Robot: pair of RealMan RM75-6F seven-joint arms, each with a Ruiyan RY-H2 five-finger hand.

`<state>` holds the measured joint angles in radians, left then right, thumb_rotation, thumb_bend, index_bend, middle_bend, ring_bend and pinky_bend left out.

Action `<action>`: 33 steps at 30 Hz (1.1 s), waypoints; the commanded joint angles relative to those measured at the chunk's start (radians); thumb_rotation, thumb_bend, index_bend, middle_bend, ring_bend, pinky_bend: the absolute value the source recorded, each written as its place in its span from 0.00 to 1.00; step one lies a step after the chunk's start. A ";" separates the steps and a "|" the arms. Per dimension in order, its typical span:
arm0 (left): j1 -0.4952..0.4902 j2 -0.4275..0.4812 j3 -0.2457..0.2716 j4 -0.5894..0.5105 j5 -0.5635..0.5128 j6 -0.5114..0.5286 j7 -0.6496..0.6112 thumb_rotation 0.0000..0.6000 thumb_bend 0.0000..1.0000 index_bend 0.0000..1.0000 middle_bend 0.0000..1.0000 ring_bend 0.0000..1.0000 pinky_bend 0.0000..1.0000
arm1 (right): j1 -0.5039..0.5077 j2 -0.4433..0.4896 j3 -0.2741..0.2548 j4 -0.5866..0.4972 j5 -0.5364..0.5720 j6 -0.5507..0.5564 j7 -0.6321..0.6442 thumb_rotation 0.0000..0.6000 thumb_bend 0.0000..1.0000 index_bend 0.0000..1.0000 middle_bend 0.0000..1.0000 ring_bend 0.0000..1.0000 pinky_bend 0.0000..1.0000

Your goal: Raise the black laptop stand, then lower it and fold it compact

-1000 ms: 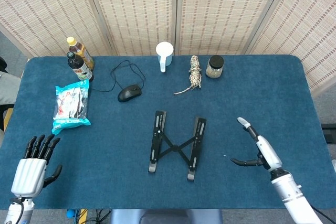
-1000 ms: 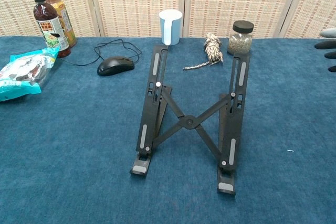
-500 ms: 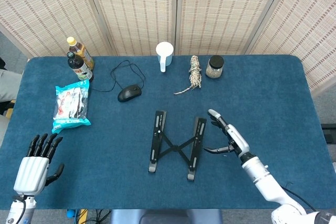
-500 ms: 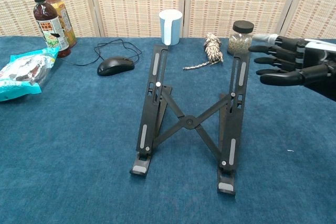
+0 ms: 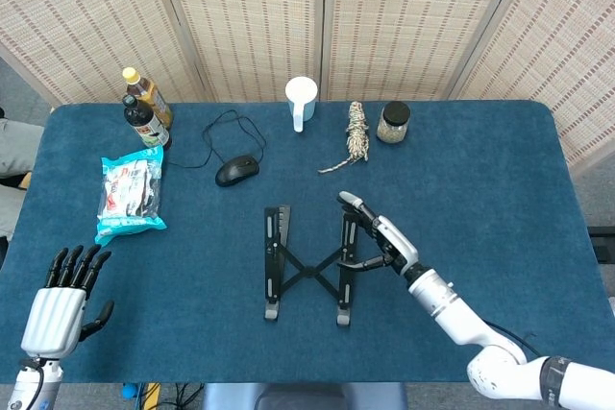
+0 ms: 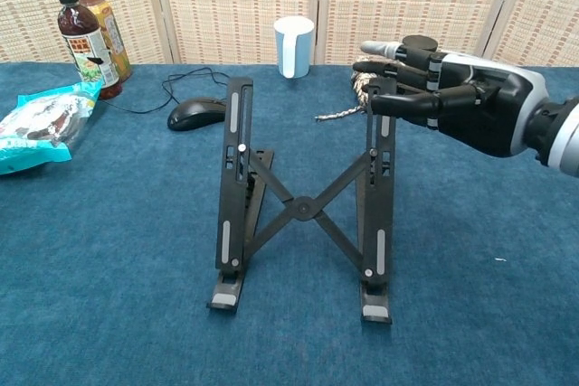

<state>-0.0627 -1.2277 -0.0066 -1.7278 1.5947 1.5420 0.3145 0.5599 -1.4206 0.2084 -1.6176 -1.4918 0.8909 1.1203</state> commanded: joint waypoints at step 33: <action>-0.024 -0.030 -0.004 0.046 -0.005 -0.029 -0.036 1.00 0.28 0.12 0.09 0.00 0.00 | -0.045 0.231 -0.372 -0.133 -0.418 0.391 0.094 1.00 0.00 0.00 0.06 0.00 0.09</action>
<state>-0.0867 -1.2578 -0.0108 -1.6814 1.5902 1.5130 0.2780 0.5101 -1.1912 -0.1619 -1.7435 -1.9079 1.2805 1.2191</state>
